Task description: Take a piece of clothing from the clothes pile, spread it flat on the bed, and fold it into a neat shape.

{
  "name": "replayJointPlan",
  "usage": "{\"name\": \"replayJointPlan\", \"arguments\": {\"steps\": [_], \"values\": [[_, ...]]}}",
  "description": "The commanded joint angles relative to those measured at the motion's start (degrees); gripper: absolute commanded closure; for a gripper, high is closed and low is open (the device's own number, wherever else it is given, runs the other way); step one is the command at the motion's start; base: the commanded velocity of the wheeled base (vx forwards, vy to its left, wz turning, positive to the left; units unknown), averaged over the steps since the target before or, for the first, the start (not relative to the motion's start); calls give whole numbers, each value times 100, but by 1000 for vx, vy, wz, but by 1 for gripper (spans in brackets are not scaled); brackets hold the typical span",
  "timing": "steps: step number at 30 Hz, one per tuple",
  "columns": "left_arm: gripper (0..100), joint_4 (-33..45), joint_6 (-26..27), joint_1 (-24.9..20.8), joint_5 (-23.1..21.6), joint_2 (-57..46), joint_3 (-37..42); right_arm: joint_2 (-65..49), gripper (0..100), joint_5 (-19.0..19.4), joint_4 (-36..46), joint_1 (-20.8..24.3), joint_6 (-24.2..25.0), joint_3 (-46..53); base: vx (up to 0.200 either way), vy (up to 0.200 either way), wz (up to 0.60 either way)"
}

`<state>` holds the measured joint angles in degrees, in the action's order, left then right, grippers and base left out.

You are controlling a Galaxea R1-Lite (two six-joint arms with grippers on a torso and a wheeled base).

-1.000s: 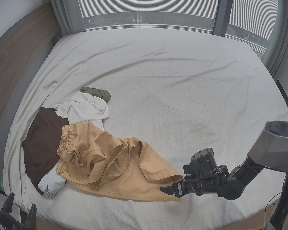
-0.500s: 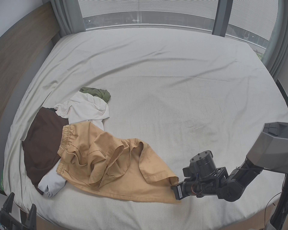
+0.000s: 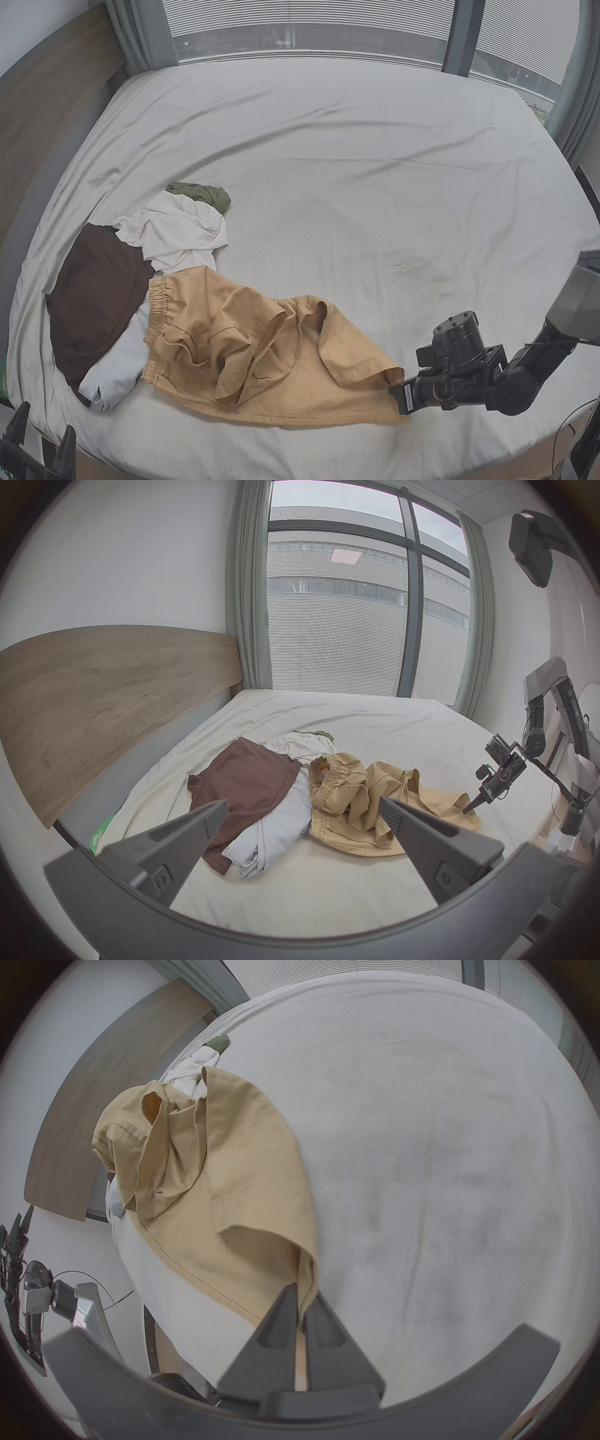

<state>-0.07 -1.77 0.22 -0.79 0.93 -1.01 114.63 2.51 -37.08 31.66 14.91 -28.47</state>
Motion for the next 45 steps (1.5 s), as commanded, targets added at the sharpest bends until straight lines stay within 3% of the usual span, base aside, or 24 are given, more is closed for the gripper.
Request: {"name": "replayJointPlan", "arguments": {"steps": [1, 25, 33, 34, 45], "values": [[0, -1, 1, 4, 0, -93, 101, -345, 100, -5, -1, -186, -6, 263, 0, 0, 0], [0, -1, 10, 4, 0, -93, 101, -731, 100, 4, -18, -1100, -313, 1089, 0, 0, 0], [0, -1, 19, 4, 0, -93, 101, -687, 100, 48, -299, -1048, -313, 1089, 0, 0, 0], [0, -1, 27, 4, 0, -93, 101, -670, 0, 56, -422, -1021, -304, 1089, 0, 0, 0], [0, -1, 63, 4, -26, -93, 101, -1434, 0, 65, -1565, -441, -111, 1273, 0, 0, 0]]}}
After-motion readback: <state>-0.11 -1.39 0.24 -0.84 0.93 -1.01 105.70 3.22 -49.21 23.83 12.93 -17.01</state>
